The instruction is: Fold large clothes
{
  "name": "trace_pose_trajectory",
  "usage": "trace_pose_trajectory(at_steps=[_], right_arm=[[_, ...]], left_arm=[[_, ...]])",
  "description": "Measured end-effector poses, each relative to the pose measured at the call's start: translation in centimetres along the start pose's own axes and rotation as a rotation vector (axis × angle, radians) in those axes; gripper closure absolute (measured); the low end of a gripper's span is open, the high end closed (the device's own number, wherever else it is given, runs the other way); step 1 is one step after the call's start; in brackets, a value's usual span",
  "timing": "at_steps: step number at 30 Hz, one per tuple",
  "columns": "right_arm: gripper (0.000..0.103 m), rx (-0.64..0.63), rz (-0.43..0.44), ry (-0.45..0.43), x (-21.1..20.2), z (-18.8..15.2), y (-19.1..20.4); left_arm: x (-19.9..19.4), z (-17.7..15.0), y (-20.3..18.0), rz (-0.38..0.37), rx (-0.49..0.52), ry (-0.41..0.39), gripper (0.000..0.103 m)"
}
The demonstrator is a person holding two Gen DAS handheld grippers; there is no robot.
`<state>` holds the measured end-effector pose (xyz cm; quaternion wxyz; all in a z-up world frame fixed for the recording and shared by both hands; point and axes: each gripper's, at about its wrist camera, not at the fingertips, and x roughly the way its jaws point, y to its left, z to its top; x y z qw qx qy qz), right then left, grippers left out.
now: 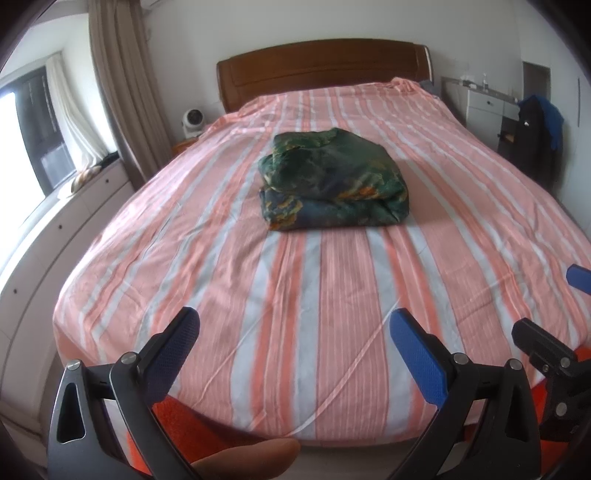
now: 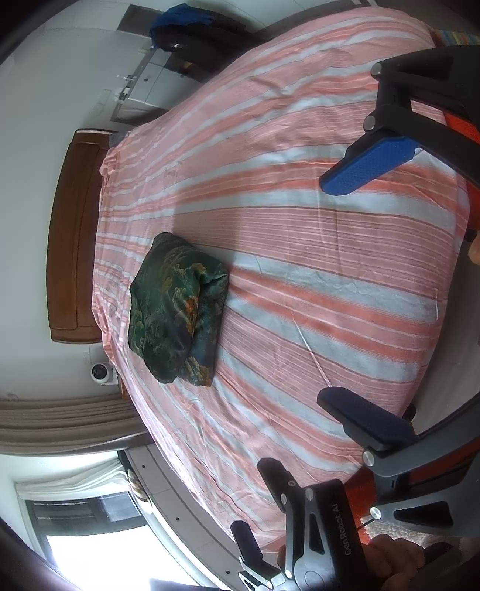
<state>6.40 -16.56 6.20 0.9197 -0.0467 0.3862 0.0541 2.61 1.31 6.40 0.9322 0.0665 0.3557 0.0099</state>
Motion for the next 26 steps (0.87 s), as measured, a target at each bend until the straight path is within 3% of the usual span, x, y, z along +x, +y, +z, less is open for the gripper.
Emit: trace_pose_trajectory(at_steps=[26], right_arm=[[0.001, -0.01, -0.017, 0.011, 0.7, -0.4, 0.2]], left_arm=[[0.5, -0.3, 0.3, -0.03, -0.033, 0.015, 0.0]])
